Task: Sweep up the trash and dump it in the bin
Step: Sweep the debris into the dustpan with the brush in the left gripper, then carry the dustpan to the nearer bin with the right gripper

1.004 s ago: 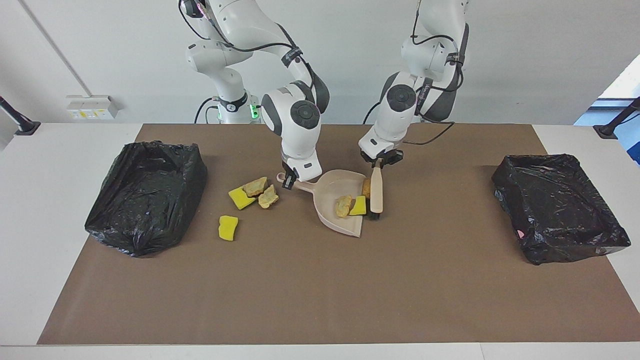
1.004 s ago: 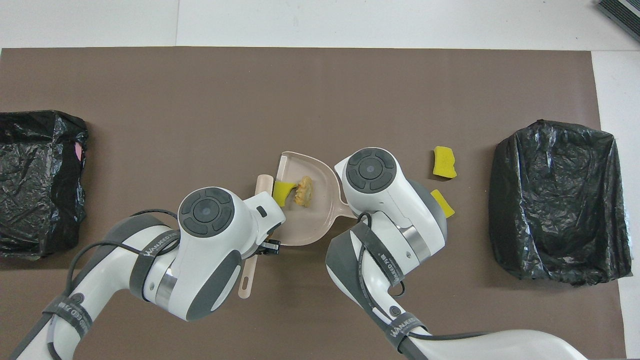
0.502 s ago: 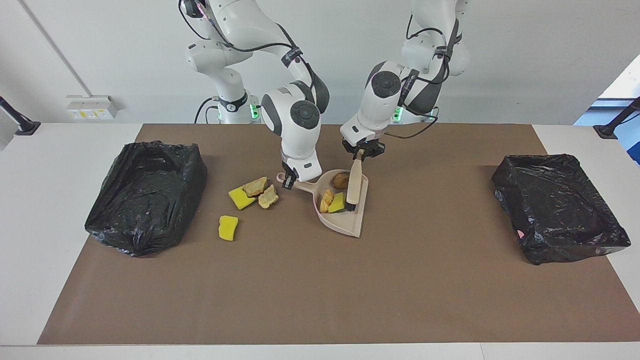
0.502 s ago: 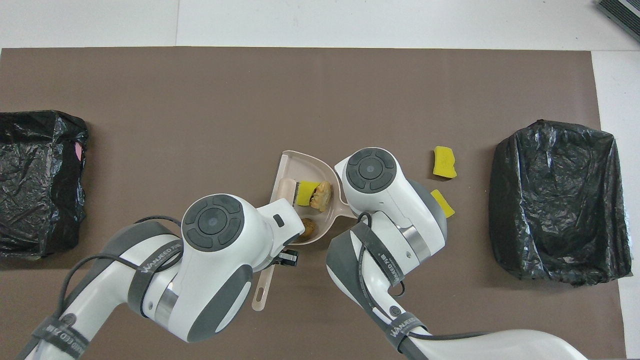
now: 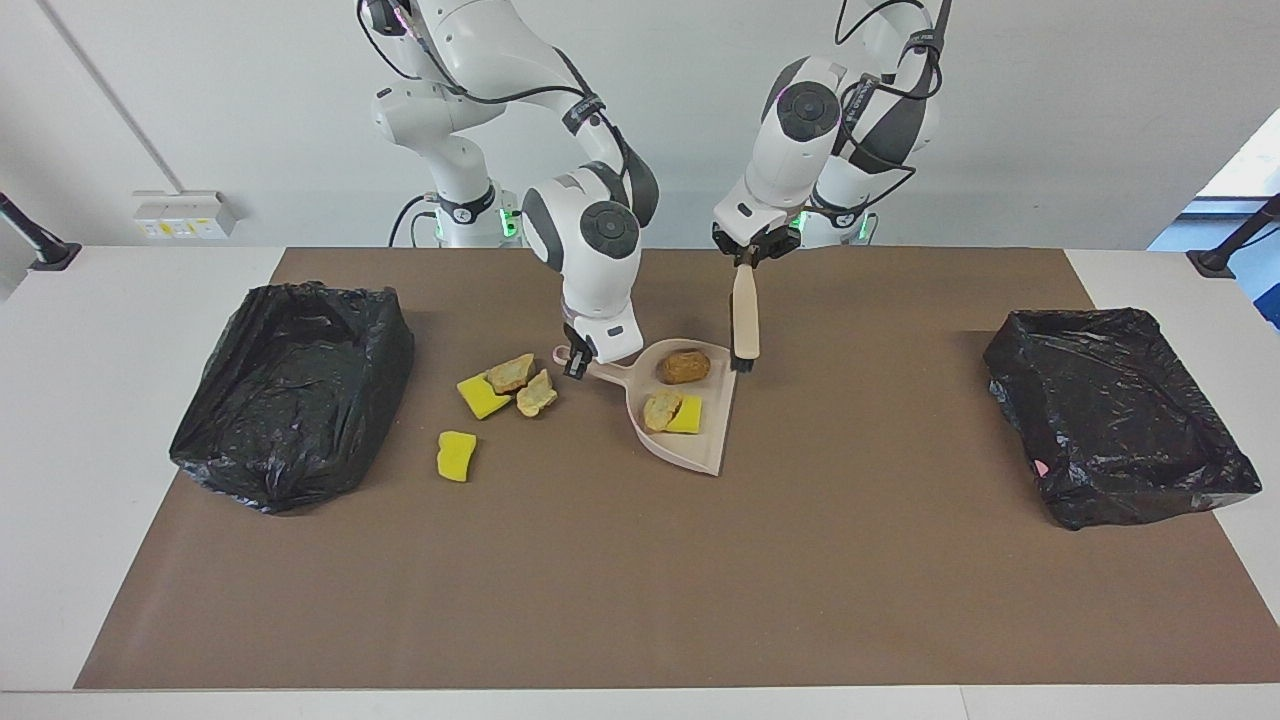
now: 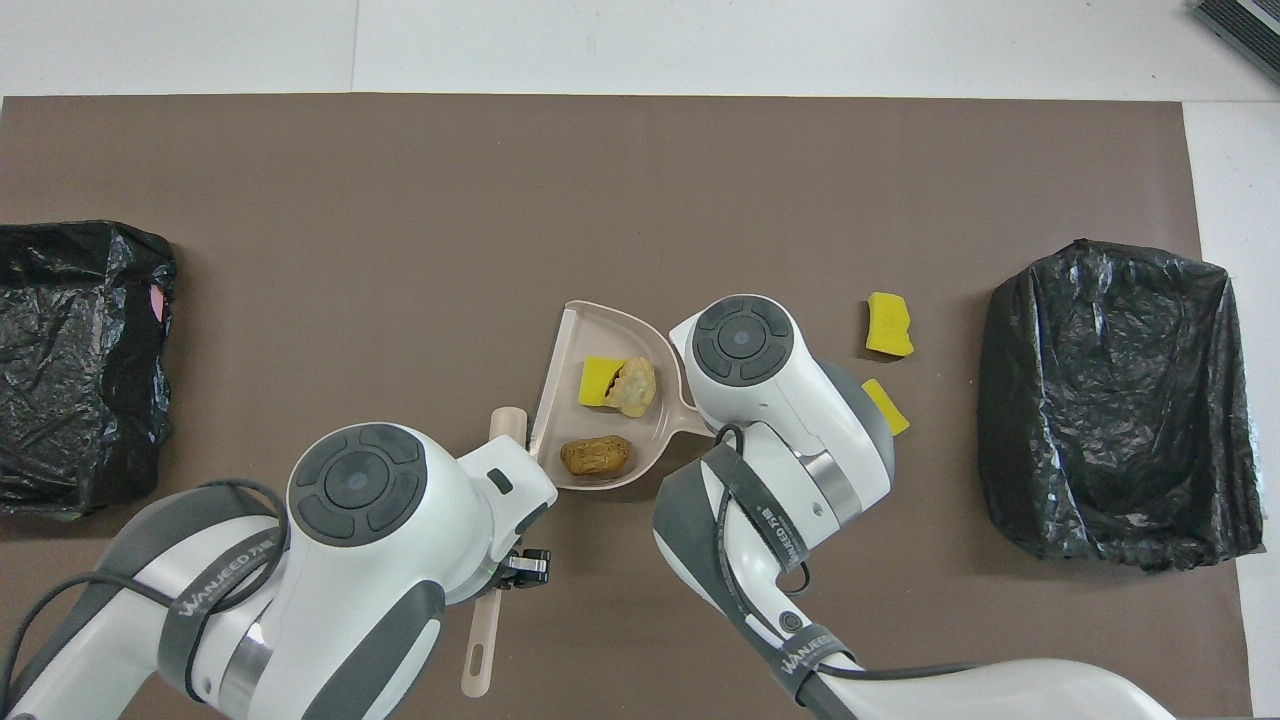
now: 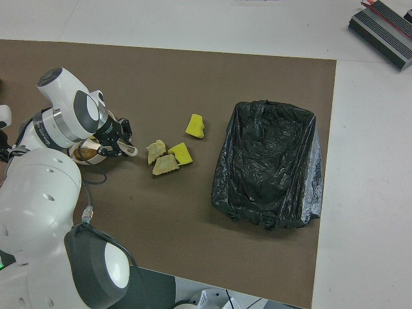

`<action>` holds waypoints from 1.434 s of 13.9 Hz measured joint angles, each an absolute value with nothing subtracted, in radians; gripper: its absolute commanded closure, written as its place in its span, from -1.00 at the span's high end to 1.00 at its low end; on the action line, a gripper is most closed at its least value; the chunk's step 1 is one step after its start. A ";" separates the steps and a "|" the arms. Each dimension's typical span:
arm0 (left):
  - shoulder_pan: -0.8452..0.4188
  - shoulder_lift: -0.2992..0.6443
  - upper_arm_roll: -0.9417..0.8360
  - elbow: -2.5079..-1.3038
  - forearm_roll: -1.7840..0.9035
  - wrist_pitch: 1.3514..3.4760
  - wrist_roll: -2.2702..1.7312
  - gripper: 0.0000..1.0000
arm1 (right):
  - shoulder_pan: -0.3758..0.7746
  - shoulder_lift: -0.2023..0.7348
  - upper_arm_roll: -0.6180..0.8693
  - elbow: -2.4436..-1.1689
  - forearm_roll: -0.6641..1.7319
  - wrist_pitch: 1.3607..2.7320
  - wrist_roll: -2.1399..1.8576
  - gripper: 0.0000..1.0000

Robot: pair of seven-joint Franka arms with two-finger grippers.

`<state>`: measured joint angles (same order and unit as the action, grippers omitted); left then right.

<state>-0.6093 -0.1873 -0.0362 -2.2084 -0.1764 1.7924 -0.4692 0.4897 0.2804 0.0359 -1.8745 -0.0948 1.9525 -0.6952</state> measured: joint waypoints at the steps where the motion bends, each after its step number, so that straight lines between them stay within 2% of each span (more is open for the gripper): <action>1: -0.611 -0.206 -0.055 -2.237 -0.176 1.805 -0.491 -1.00 | 0.489 0.280 0.036 -1.874 -0.095 1.953 -0.695 -1.00; 5: -0.620 -0.283 -0.202 -2.356 -0.176 1.874 -0.688 -1.00 | 0.455 0.268 0.033 -1.869 -0.095 1.952 -0.695 -1.00; 8: -0.682 -0.293 -0.279 -2.428 -0.177 1.983 -0.809 -1.00 | 0.387 0.216 0.031 -1.854 -0.095 1.914 -0.711 -1.00; 15: -0.808 -0.260 -0.280 -2.494 -0.180 2.131 -0.940 -1.00 | 0.146 0.045 0.021 -1.815 -0.096 1.797 -0.861 -1.00; 20: -0.836 -0.232 -0.280 -2.517 -0.180 2.193 -0.976 -1.00 | -0.122 -0.094 0.012 -1.811 -0.100 1.634 -1.085 -1.00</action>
<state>-0.8363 -0.2318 -0.2802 -2.5172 -0.1796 2.1931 -0.9762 -0.1221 -0.0941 0.0119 -1.8108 -0.0997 1.6341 -1.0851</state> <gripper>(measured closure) 0.749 0.670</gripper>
